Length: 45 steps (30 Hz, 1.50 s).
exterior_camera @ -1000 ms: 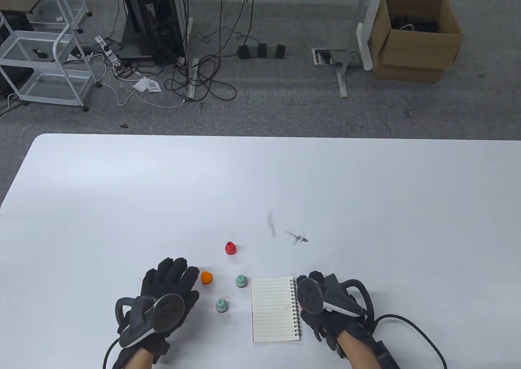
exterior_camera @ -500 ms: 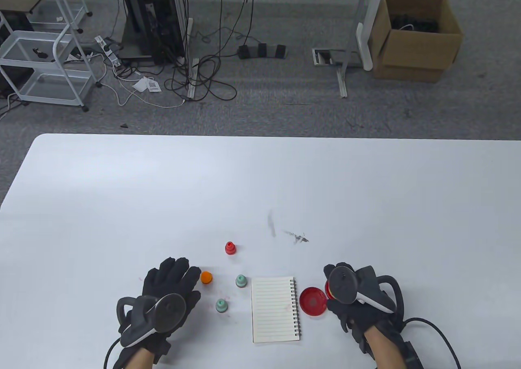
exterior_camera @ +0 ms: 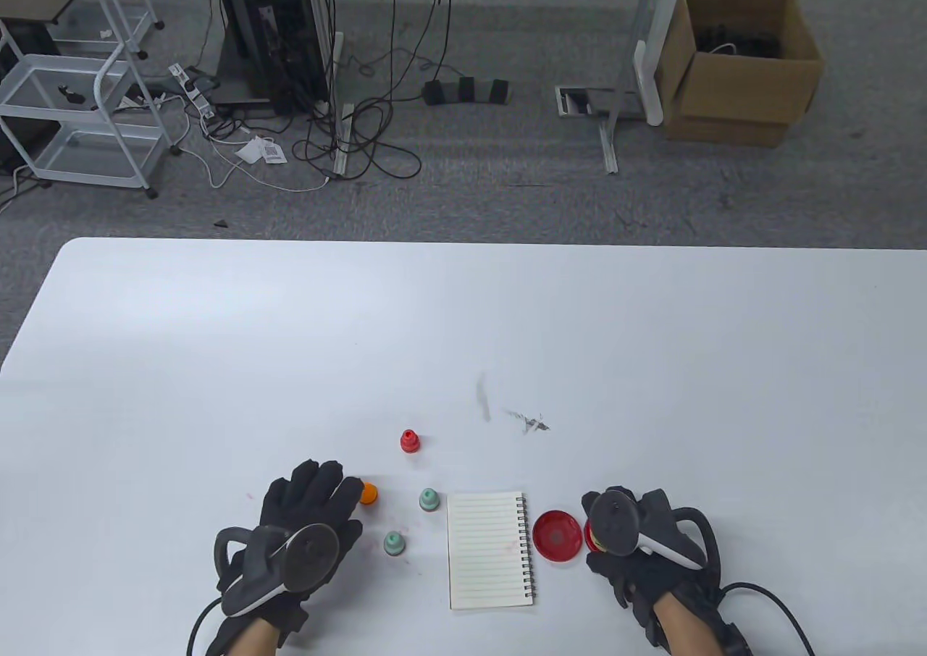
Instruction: Stamp reward stamp onto notebook
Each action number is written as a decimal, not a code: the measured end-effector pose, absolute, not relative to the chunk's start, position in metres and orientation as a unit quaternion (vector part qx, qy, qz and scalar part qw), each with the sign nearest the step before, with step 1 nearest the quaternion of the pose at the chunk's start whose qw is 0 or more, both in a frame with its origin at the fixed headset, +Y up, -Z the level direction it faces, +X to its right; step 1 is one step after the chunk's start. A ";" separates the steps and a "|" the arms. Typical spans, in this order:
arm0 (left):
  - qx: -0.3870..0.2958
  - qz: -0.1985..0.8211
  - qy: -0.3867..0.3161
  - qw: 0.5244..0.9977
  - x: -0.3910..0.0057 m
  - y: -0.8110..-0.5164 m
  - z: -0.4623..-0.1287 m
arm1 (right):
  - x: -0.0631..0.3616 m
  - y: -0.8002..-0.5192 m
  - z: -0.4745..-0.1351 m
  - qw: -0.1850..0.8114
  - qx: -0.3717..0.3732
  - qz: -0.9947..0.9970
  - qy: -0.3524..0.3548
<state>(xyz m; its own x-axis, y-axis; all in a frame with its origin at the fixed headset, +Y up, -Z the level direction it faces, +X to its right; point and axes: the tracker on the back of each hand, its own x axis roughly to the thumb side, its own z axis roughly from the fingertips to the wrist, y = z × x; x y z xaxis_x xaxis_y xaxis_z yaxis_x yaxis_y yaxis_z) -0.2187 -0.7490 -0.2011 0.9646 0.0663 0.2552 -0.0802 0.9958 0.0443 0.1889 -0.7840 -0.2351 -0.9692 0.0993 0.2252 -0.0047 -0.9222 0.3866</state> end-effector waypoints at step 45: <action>0.040 0.071 -0.159 0.984 -0.202 -0.747 -0.198 | 0.183 -0.763 -0.223 0.058 0.141 0.984 0.092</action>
